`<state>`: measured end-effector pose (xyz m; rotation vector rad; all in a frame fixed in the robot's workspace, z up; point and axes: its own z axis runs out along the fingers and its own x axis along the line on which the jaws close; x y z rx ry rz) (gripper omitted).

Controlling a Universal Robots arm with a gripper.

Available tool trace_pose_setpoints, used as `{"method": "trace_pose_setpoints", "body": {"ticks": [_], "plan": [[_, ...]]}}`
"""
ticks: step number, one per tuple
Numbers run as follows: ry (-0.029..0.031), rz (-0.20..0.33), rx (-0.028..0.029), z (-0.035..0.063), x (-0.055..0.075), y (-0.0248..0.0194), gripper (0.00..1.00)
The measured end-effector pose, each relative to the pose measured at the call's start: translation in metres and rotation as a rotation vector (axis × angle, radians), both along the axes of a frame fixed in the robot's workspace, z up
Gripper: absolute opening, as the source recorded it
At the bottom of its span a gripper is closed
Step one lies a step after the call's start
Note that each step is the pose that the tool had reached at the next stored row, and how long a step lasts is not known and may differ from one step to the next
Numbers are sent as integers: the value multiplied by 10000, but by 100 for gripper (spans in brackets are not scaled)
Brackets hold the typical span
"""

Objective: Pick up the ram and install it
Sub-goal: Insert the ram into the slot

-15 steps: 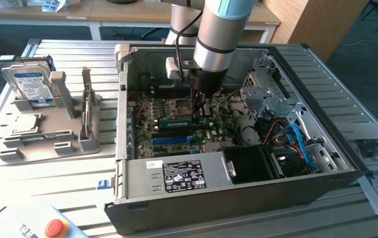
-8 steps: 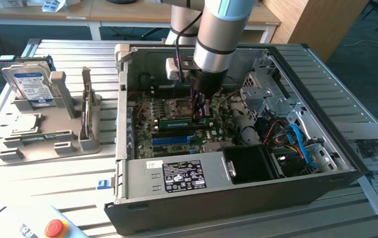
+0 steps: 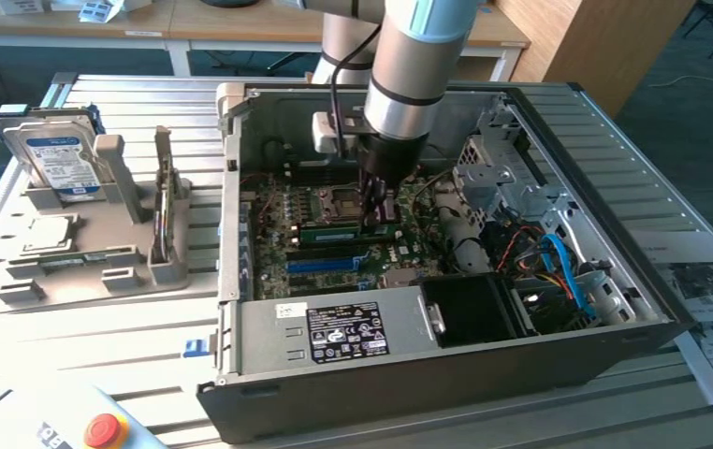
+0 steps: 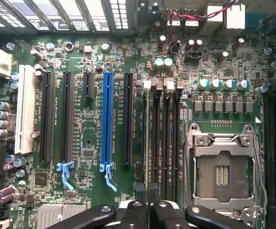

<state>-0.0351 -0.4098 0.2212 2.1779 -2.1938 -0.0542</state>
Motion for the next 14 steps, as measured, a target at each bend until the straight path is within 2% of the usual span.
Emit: {"method": "trace_pose_setpoints", "body": {"ticks": [12,13,14], "plan": [[2,-1,0,-3,-1,0,12],[0,-1,-1,-3,-1,0,25],[0,0,0,-3,-1,0,31]]}}
